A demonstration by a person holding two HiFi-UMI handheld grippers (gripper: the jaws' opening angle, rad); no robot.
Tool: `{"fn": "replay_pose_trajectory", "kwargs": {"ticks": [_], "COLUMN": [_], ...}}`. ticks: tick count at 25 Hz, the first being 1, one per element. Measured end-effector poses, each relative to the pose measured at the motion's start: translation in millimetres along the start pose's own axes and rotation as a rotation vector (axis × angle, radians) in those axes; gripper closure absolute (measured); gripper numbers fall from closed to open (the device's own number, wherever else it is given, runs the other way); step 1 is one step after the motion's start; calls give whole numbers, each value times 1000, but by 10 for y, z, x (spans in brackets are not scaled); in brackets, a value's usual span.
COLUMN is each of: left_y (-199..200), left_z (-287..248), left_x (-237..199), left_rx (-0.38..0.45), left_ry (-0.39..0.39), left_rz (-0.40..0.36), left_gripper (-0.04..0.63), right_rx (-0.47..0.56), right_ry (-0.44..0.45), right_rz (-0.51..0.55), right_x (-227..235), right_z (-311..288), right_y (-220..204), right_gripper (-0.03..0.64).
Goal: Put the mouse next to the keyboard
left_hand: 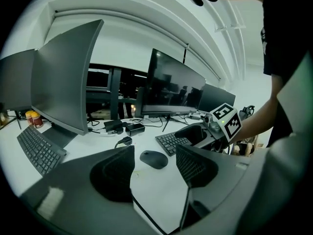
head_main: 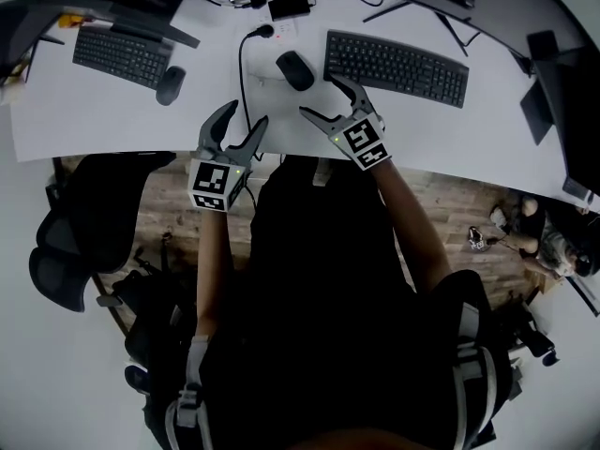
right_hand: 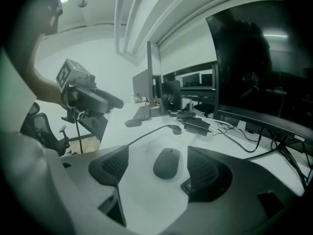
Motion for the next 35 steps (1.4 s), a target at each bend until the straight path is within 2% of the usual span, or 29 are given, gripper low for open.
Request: {"fn": "replay_pose_trajectory", "kwargs": {"ticks": [10,18,24,31,35], "left_y": [-113,-179,-201,-182,-199], "left_z": [-153,-222,-260,-291,-313], "left_x": [-95,-170,-198,-211,-225], "left_rx": [-22,-37,-44,-47,-54], "left_ry": [-42,-60,-81,-87,-85], "left_rz": [26,37,42,47,49], "left_gripper": [333,334,334,334,336], "right_rx": [-39,-78,-119,-171,-185], "right_ry": [24,3,-51,-135,-146], "right_rz": [-19,-61,-86,-170,-180], "right_x": [-83,-56,-24,50,66], "right_z": [-286,-573,-760,-901,-964], "right_y": [-86,-191,-261,-384,-399], "right_gripper": [249,259,264,273,278]}}
Point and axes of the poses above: the fingertips, and each gripper's own axes: z backward along the fingers, x to its right, y out of its top, the point moved 2 cm from there along z, backward along the fingers, and after that the axes turned 11 degrees about -y, right-handed, at the moved point
